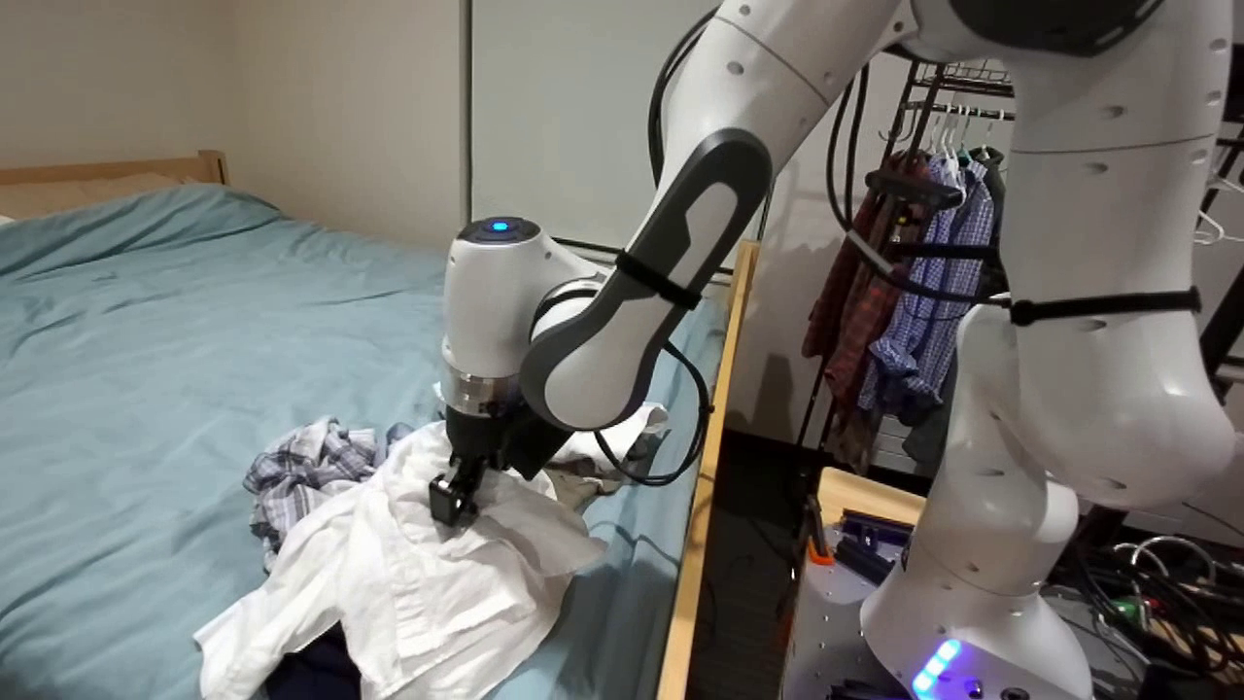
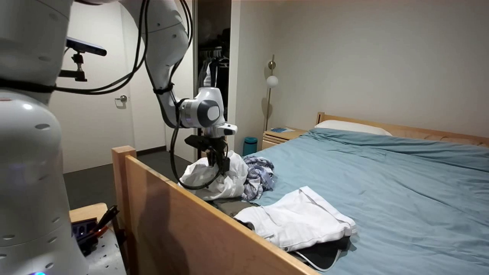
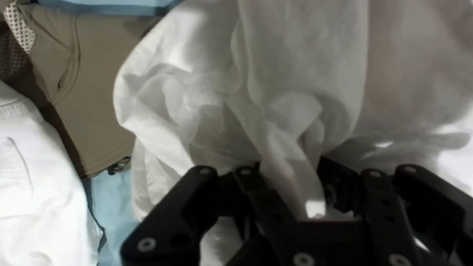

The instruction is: Move one white object from the right heap to the left, then get the blue-white object and fold it on top of the left heap

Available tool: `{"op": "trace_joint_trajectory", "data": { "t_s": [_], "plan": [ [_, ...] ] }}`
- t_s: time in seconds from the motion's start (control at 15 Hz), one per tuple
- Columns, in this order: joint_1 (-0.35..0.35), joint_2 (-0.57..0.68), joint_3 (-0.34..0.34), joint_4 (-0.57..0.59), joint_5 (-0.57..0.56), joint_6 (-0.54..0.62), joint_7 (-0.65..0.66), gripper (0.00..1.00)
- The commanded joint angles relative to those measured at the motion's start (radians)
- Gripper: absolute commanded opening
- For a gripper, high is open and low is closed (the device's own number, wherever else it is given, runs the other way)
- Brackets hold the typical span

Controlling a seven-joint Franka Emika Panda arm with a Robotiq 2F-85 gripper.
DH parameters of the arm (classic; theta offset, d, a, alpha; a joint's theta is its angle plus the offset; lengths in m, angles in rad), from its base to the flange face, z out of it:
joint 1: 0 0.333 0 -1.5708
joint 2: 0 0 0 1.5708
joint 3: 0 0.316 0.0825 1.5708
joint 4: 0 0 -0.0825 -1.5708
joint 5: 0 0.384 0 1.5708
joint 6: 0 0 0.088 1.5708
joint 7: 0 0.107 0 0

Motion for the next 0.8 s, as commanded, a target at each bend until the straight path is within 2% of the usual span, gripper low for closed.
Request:
{"op": "trace_joint_trajectory", "data": {
  "t_s": [0.0,0.07,0.13,0.2,0.47,0.73],
  "plan": [
    [0.062,0.06,-0.102,0.043,-0.099,0.036,0.073,0.08],
    [0.068,0.07,-0.116,0.053,-0.101,0.034,0.069,0.08],
    [0.068,0.078,-0.119,0.061,-0.086,0.033,0.057,0.42],
    [0.063,0.077,-0.111,0.065,-0.056,0.038,0.037,0.43],
    [0.067,-0.011,-0.099,0.05,-0.045,0.016,0.013,0.67],
    [0.065,-0.207,-0.093,-0.018,-0.062,-0.027,0.065,0.93]
  ]
}}
